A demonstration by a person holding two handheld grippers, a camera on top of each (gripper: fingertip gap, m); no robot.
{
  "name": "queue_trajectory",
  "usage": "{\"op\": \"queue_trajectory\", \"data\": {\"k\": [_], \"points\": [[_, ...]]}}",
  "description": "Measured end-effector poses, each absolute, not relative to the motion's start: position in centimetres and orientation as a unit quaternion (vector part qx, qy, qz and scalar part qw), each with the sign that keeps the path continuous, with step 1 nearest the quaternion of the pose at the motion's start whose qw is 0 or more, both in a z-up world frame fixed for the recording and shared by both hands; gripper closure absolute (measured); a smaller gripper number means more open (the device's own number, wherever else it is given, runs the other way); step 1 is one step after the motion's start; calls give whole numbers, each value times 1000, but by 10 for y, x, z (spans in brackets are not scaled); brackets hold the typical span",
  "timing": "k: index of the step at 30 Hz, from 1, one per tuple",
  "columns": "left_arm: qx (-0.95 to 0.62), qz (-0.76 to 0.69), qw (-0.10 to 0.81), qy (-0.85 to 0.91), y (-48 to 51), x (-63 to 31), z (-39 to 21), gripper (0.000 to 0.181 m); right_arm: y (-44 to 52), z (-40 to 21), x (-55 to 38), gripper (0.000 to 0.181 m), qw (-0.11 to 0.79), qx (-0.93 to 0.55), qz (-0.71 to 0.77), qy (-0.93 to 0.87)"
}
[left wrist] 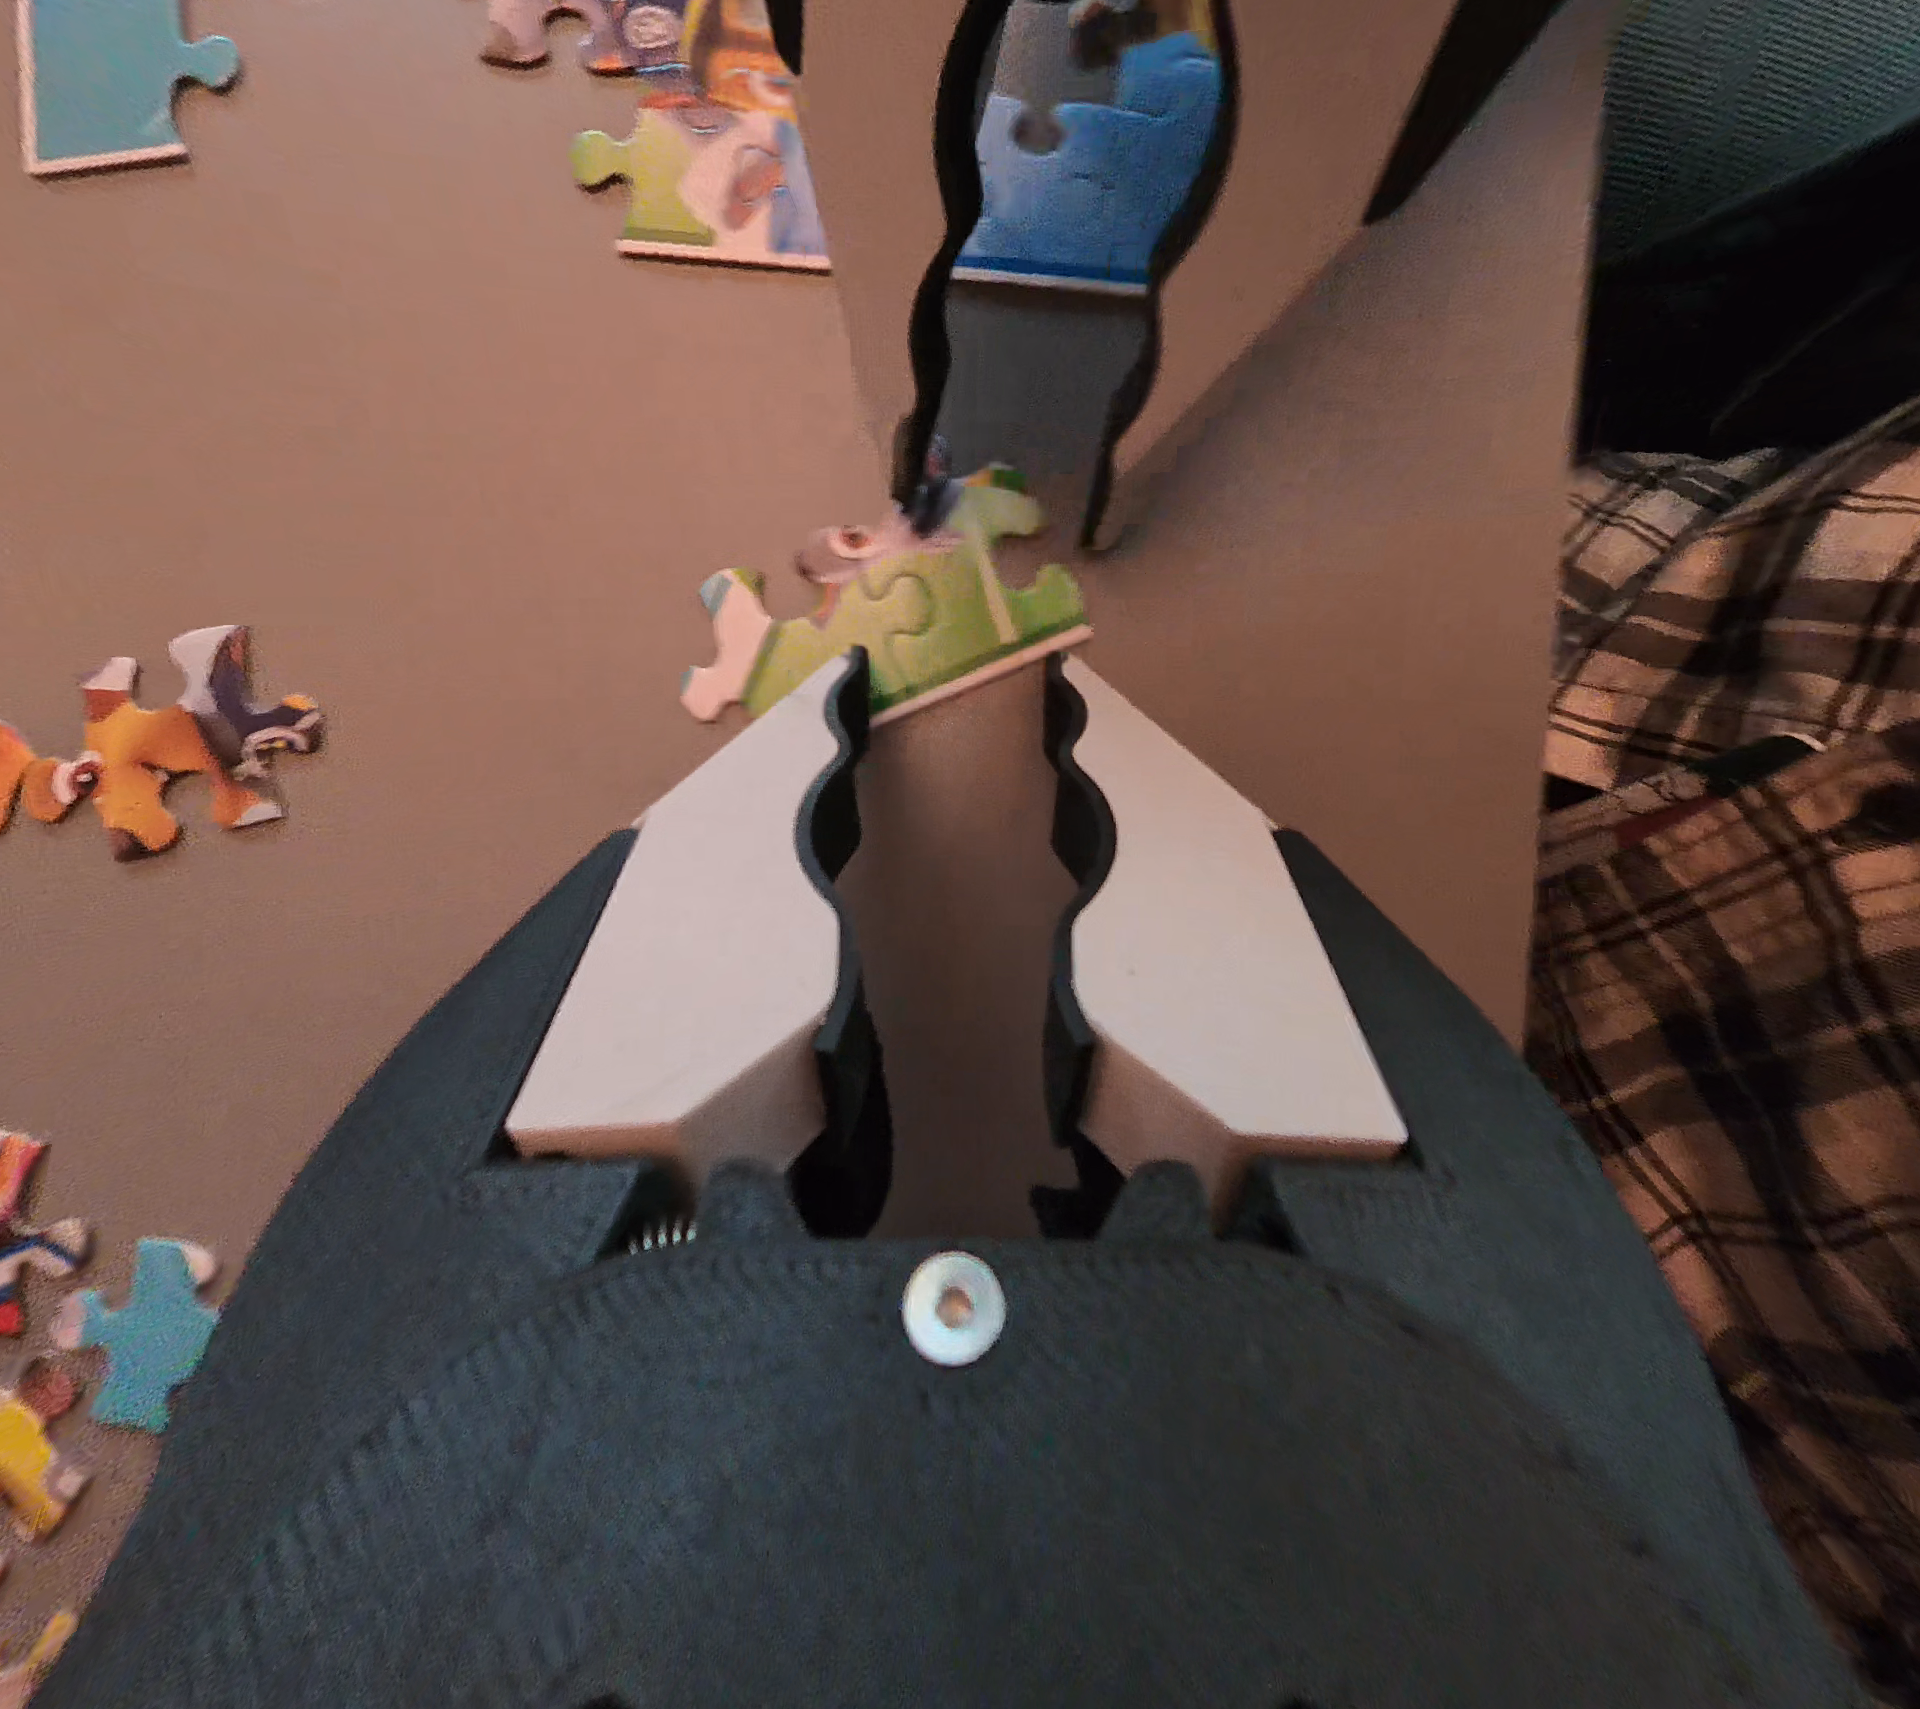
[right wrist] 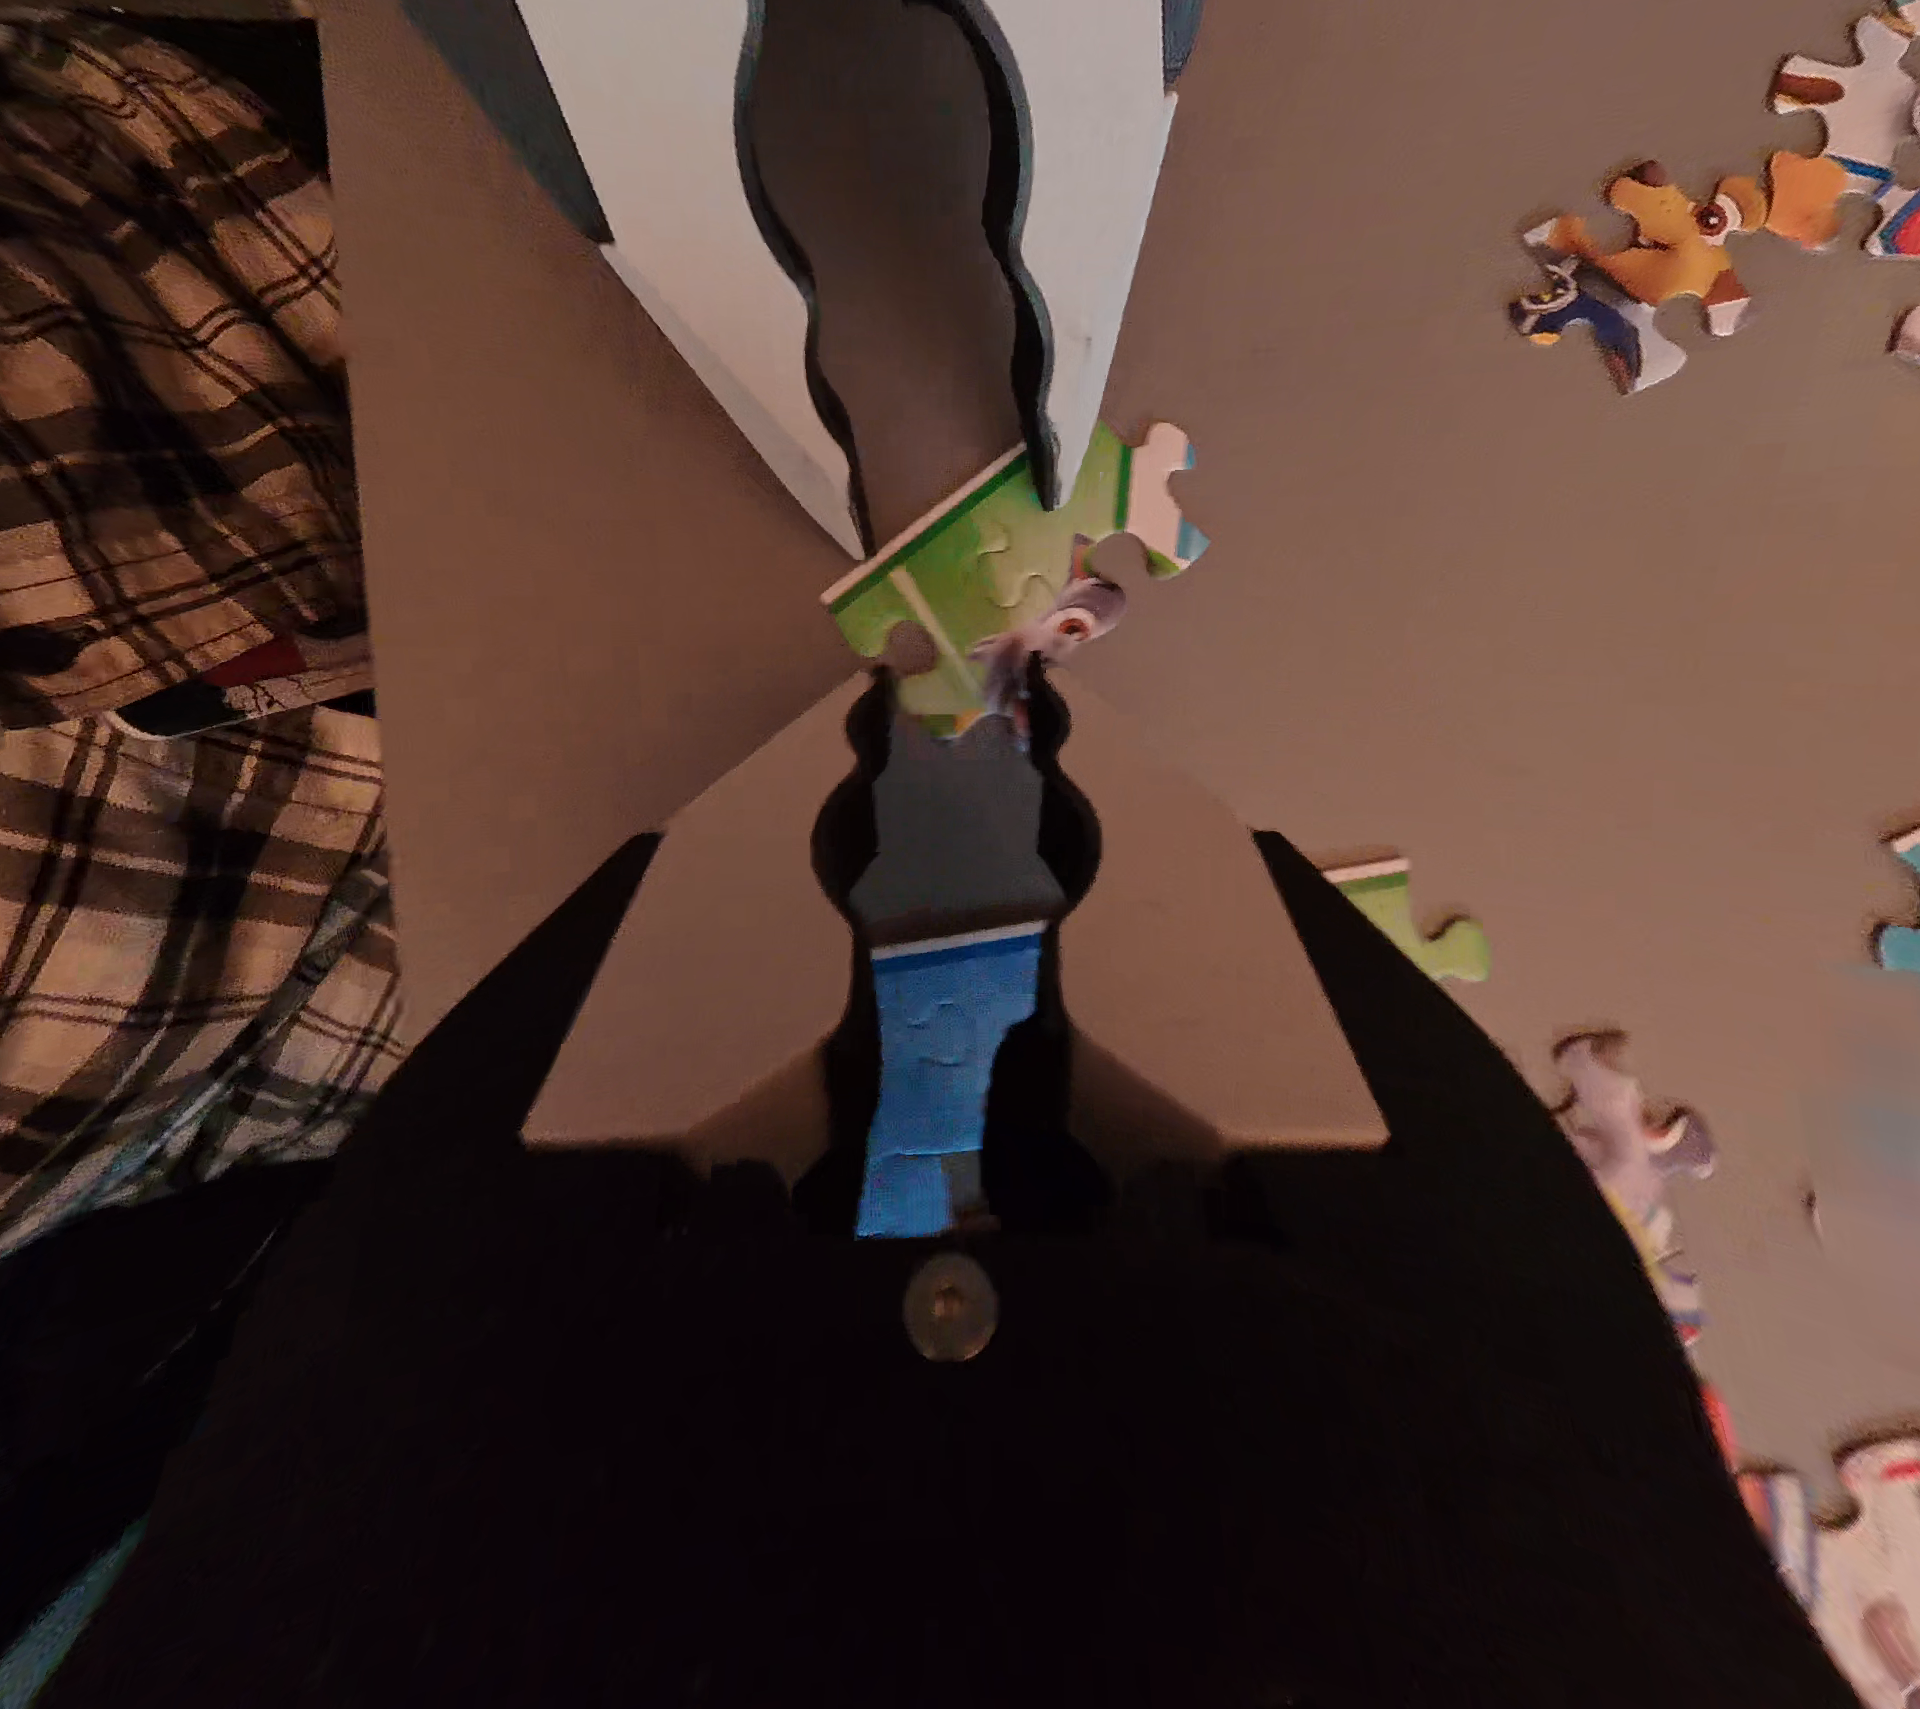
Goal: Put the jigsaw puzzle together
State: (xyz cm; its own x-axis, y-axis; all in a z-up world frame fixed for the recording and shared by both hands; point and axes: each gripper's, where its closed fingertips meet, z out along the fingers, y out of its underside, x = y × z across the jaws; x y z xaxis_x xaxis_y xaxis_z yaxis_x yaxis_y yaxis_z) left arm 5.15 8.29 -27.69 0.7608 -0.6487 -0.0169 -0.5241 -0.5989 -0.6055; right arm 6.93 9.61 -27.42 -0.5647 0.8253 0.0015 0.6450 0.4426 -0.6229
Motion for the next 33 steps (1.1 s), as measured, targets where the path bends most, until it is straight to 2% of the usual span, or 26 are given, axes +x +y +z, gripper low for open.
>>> {"op": "queue_trajectory", "data": {"k": [1,5,9,13,17,21,24,26,31,32,33], "points": [[-885,-105,304,336,77,56,-277,148,87,-274,76,148,164,-438,291,-835],[-877,-111,310,350,62,72,-277,145,47,-274,100,148,199,-419,308,-830],[-870,-112,305,371,49,85,-277,146,21,-275,117,149,193,-423,332,-821],[-866,-107,300,385,37,95,-278,147,30,-277,128,128,253,-434,286,-816],[-855,-118,308,400,27,108,-277,147,28,-281,132,121,311,-414,256,-816],[-847,-124,308,416,17,119,-278,147,31,-289,133,125,375,-388,204,-817],[-840,-127,312,425,12,126,-277,150,30,-289,133,140,424,-361,171,-813],[-832,-140,315,434,7,134,-277,154,29,-290,133,140,442,-350,156,-811],[-824,-125,326,446,3,137,-277,163,25,-286,137,154,464,-335,151,-806],[-826,-118,329,443,3,136,-277,162,25,-285,138,156,466,-335,151,-805],[-827,-101,332,441,4,133,-278,150,23,-284,138,160,468,-333,153,-804]]}}
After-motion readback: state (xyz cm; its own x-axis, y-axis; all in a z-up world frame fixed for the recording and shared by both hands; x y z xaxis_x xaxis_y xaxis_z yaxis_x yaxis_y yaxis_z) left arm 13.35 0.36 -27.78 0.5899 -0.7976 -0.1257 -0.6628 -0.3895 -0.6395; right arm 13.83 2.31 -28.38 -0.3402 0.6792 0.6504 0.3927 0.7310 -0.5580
